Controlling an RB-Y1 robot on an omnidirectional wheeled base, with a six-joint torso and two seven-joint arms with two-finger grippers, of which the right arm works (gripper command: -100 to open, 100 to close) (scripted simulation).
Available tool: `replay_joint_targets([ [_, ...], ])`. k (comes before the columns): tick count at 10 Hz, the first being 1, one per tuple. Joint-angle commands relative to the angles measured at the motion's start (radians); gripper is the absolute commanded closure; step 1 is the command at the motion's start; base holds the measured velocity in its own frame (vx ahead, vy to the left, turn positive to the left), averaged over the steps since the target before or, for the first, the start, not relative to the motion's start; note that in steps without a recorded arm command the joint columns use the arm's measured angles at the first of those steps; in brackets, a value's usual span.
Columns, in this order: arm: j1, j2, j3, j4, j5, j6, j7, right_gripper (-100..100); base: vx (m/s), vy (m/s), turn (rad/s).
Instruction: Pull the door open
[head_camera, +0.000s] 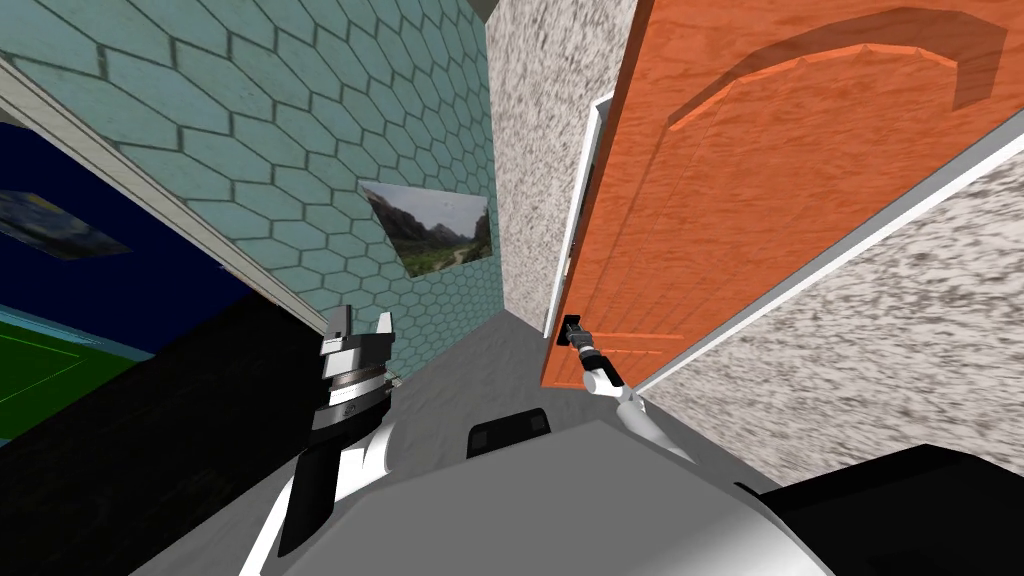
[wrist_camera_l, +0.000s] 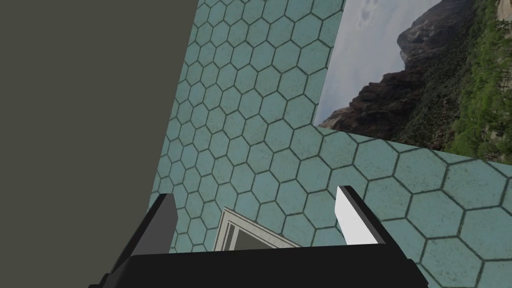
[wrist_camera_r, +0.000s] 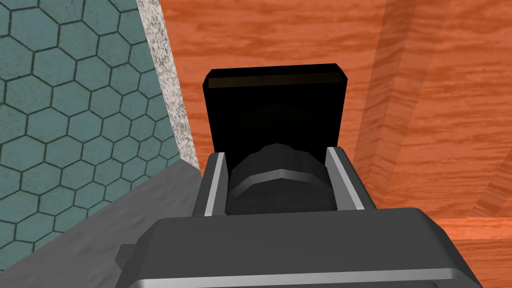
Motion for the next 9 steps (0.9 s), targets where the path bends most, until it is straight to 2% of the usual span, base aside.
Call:
replay_joint_targets([
  [1,0.008,-0.011,0.013,-0.007,0.002,-0.006,-0.012,100,-0.172,-0.048,0.088],
  [9,0.053,-0.086,0.084,-0.044,0.01,-0.044,-0.084,100,-0.2,-0.052,0.108],
])
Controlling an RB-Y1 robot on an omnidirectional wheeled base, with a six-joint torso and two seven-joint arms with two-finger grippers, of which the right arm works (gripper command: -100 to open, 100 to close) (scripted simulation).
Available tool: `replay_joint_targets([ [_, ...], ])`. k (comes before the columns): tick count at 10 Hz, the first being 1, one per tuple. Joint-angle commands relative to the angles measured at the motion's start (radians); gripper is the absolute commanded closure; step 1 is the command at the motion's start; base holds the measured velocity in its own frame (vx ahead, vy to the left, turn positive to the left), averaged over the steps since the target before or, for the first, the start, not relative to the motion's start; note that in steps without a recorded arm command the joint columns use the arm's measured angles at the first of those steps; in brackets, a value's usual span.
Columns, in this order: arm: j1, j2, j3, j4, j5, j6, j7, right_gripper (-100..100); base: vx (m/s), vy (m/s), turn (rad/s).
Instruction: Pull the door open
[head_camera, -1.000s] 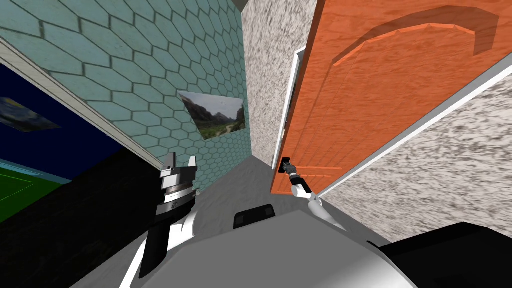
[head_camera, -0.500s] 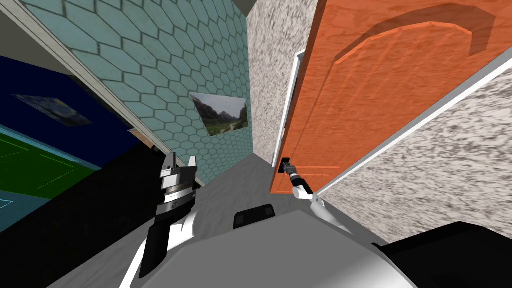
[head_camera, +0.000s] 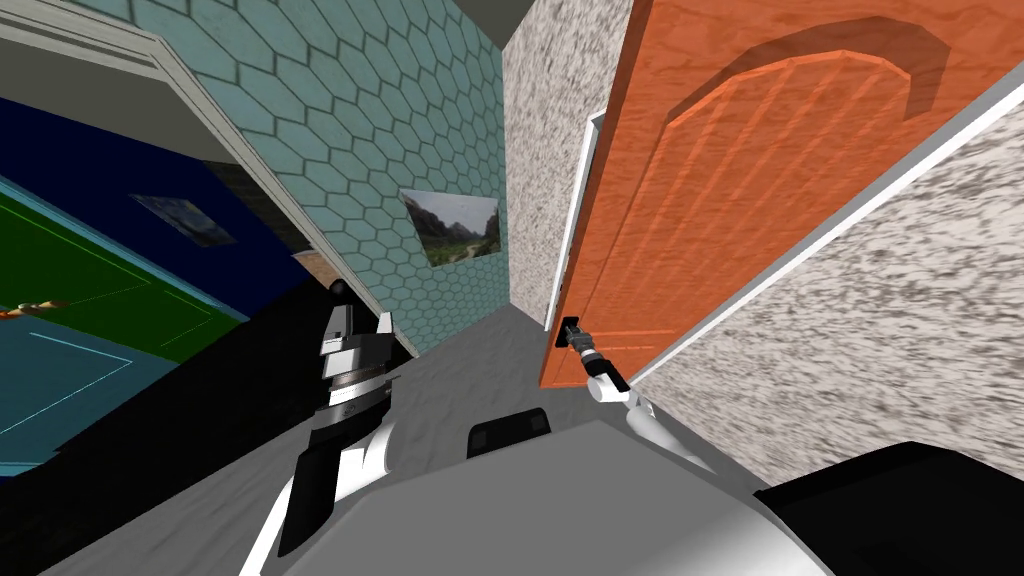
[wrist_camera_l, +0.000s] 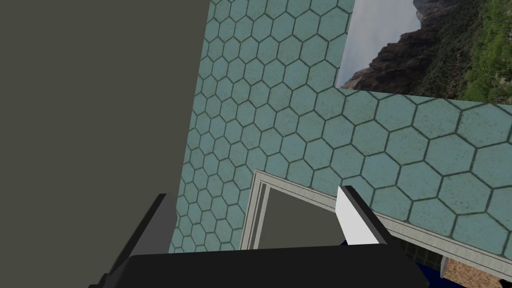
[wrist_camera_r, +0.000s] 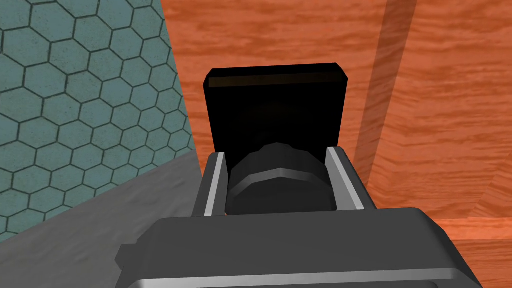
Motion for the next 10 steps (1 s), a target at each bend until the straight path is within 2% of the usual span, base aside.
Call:
replay_joint_targets([
  [1,0.0,0.0,0.0,0.0,0.0,0.0,0.0,100,-0.094,-0.026,0.039],
  [2,0.009,-0.016,0.017,-0.003,0.003,-0.009,-0.016,100,-0.145,-0.024,0.132],
  [4,0.014,-0.03,0.028,-0.006,0.005,-0.019,-0.029,100,-0.164,-0.061,0.086],
  [10,0.041,-0.096,0.081,-0.022,0.013,-0.062,-0.089,100,-0.206,-0.058,0.113],
])
